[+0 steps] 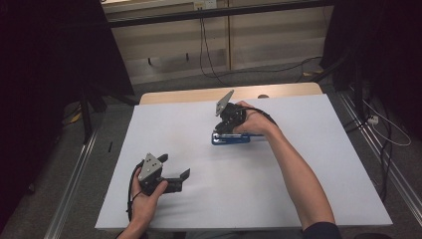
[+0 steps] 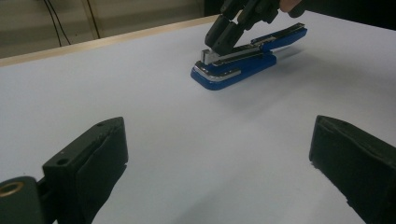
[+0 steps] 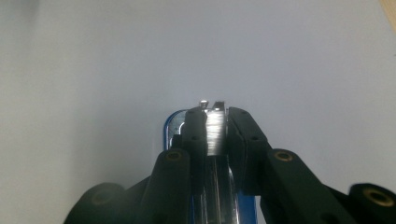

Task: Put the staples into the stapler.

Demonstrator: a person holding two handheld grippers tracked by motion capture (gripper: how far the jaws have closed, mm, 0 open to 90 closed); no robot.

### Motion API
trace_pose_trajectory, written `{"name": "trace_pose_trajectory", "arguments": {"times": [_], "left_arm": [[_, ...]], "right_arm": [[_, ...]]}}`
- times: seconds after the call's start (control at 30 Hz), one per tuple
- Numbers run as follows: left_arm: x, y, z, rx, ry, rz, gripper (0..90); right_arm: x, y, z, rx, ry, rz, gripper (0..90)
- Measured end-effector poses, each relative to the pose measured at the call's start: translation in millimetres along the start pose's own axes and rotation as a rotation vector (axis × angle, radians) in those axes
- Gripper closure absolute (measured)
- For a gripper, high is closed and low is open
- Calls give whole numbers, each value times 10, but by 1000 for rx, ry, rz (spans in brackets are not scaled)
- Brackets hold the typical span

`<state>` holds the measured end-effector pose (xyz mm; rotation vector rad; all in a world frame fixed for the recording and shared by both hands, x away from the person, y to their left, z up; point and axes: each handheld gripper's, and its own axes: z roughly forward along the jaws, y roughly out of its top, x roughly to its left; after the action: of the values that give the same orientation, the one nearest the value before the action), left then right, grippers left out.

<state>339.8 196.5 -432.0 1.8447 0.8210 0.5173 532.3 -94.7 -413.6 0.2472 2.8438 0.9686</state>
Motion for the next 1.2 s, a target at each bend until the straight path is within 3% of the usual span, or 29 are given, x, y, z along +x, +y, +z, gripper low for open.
{"name": "trace_pose_trajectory", "arguments": {"times": [0.23, 0.57, 0.83, 1.03, 1.2], "left_arm": [[2, -1, -1, 0, 2, -1, 46], [-2, -2, 9, 1, -3, -2, 46], [1, -3, 10, 2, 0, -2, 46], [2, -2, 6, -1, 4, -5, 46], [-11, -3, 14, 6, 5, 7, 46]], "right_arm": [[-7, -8, -11, -4, -16, 29, 697], [-16, -52, -57, -37, -95, 120, 448], [-5, -127, -117, -94, -142, 218, 299], [35, -166, -90, -120, -115, 278, 196], [70, -190, -78, -157, -171, 309, 81]]}}
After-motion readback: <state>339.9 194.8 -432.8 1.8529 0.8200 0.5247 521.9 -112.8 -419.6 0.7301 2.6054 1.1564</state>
